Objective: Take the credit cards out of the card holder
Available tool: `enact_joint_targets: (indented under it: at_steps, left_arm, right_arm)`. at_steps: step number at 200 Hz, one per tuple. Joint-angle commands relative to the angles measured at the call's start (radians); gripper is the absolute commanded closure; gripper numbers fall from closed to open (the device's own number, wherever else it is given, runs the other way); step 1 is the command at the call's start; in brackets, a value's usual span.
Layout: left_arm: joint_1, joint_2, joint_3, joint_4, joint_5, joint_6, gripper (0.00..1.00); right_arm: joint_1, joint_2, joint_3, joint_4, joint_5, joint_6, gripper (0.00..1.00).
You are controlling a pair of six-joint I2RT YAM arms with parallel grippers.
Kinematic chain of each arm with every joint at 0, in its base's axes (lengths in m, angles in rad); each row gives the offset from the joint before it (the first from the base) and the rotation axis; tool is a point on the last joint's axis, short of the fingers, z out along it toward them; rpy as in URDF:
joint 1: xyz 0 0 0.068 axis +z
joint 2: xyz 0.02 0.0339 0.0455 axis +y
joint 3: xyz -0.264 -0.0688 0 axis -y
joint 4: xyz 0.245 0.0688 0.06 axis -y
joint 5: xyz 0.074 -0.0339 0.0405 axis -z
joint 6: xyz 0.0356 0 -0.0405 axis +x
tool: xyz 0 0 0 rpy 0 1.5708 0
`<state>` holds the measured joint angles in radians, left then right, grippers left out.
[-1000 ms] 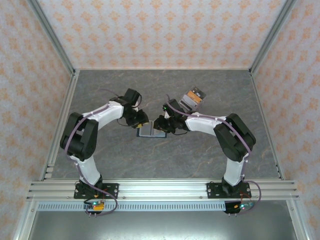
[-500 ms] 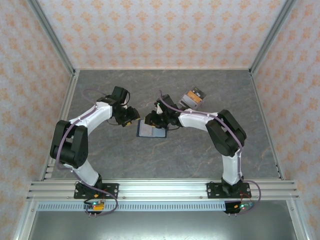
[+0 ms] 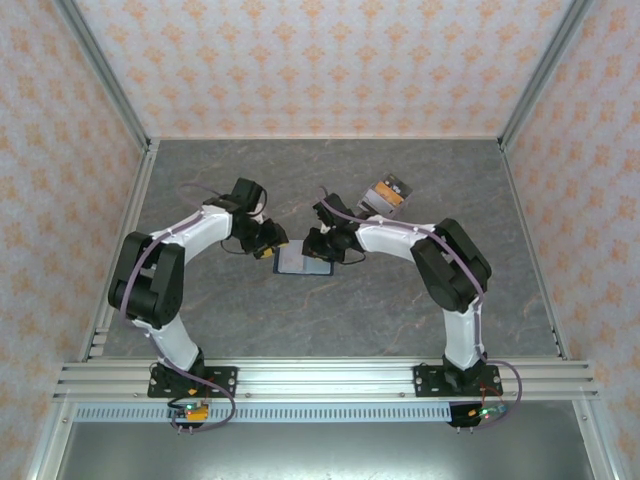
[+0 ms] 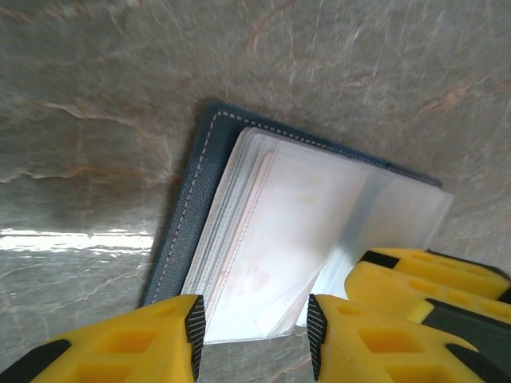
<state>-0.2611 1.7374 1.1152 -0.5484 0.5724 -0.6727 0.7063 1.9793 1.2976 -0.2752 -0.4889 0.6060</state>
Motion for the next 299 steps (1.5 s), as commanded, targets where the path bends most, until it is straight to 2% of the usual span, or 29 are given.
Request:
enact_joint_targets:
  at_steps: [1,55,80,108,138,165,299]
  left_arm:
    - [-0.015,0.028,0.017,0.011,0.014,0.01,0.59]
    - [-0.023,0.067,0.015,0.022,0.013,0.01,0.59]
    - [-0.024,0.075,0.012,0.026,0.014,0.009,0.64]
    - [-0.024,0.077,0.009,0.028,0.015,0.009,0.69]
    - [-0.024,0.08,0.008,0.029,0.017,0.01,0.69]
    - [-0.024,0.09,0.008,0.033,0.03,0.013,0.69]
    - [-0.061,0.137,0.049,-0.003,0.051,0.065,0.67]
  right_arm:
    - [0.011,0.031,0.057,-0.09,0.051,-0.045,0.73]
    - [0.042,0.088,0.135,-0.215,0.145,-0.094,0.68]
    - [0.057,0.119,0.17,-0.269,0.197,-0.107,0.67]
    - [0.062,0.144,0.187,-0.315,0.252,-0.114,0.7]
    - [0.062,0.163,0.189,-0.343,0.291,-0.115,0.75]
    - [0.062,0.183,0.193,-0.356,0.304,-0.114,0.79]
    - [0.062,0.204,0.192,-0.344,0.29,-0.108,0.8]
